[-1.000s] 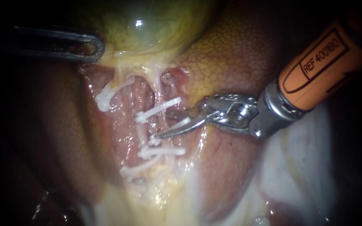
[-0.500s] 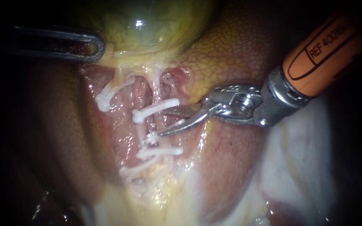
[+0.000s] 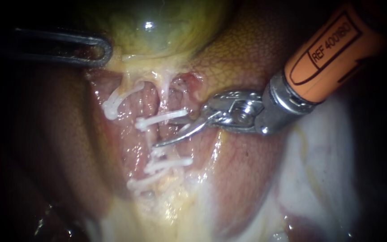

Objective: Go to the cutting position right tube

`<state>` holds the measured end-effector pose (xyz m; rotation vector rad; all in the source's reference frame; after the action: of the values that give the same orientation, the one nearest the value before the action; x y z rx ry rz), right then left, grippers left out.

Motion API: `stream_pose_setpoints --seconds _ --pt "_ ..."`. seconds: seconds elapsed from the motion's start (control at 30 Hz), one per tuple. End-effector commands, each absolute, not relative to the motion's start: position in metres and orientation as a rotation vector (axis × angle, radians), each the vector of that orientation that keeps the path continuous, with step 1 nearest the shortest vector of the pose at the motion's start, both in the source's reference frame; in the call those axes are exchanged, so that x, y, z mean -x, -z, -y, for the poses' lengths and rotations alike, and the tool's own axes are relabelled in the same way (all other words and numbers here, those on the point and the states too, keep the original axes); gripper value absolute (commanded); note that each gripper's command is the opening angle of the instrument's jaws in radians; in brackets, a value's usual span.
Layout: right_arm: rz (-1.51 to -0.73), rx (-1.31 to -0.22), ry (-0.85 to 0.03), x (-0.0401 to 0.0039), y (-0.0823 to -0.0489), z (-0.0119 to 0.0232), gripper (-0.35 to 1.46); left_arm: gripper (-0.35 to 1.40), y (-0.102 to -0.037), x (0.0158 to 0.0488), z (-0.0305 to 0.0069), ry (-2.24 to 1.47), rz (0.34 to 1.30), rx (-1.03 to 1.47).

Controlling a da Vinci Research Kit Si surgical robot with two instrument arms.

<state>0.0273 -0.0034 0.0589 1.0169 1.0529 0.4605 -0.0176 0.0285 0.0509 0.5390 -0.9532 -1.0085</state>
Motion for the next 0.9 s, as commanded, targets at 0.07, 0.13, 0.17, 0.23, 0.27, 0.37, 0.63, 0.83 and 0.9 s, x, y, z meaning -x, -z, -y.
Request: stream_pose_setpoints --seconds 0.07,0.13,0.17,0.23,0.27,0.37,0.63,0.83,0.9 --pt "-1.057 -1.02 -0.463 -0.0277 -0.0592 0.0036 1.2 -0.35 -0.0509 0.0176 -0.0285 1.009 0.953 -0.539" --pt "-1.061 -1.031 -0.467 -0.028 -0.0594 0.0038 1.2 -0.35 -0.0509 0.0176 -0.0285 1.009 0.953 -0.539" --pt "-1.062 -1.037 -0.465 -0.0282 -0.0595 0.004 1.2 -0.35 -0.0509 0.0176 -0.0285 1.009 0.953 -0.539" --pt "-1.06 -1.04 -0.467 -0.0284 -0.0596 0.0041 1.2 -0.35 -0.0509 0.0176 -0.0285 1.009 0.953 -0.539" --pt "-1.063 -1.04 -0.468 -0.0286 -0.0597 0.0042 1.2 -0.35 -0.0509 0.0176 -0.0285 1.009 0.953 -0.538" --pt "-1.06 -1.042 -0.473 -0.0287 -0.0597 0.0043 1.2 -0.35 -0.0509 0.0176 -0.0285 1.009 0.953 -0.538" --pt "-1.032 -1.033 -0.477 -0.0276 -0.0593 0.0041 1.2 -0.35 -0.0509 0.0176 -0.0285 1.009 0.953 -0.538" --pt "-0.996 -1.011 -0.483 -0.0258 -0.059 0.0031 1.2 -0.35 -0.051 0.0177 -0.0284 1.009 0.953 -0.538" --pt "-0.993 -1.012 -0.481 -0.0254 -0.0589 0.0031 1.2 -0.35 -0.051 0.0177 -0.0284 1.009 0.953 -0.538"
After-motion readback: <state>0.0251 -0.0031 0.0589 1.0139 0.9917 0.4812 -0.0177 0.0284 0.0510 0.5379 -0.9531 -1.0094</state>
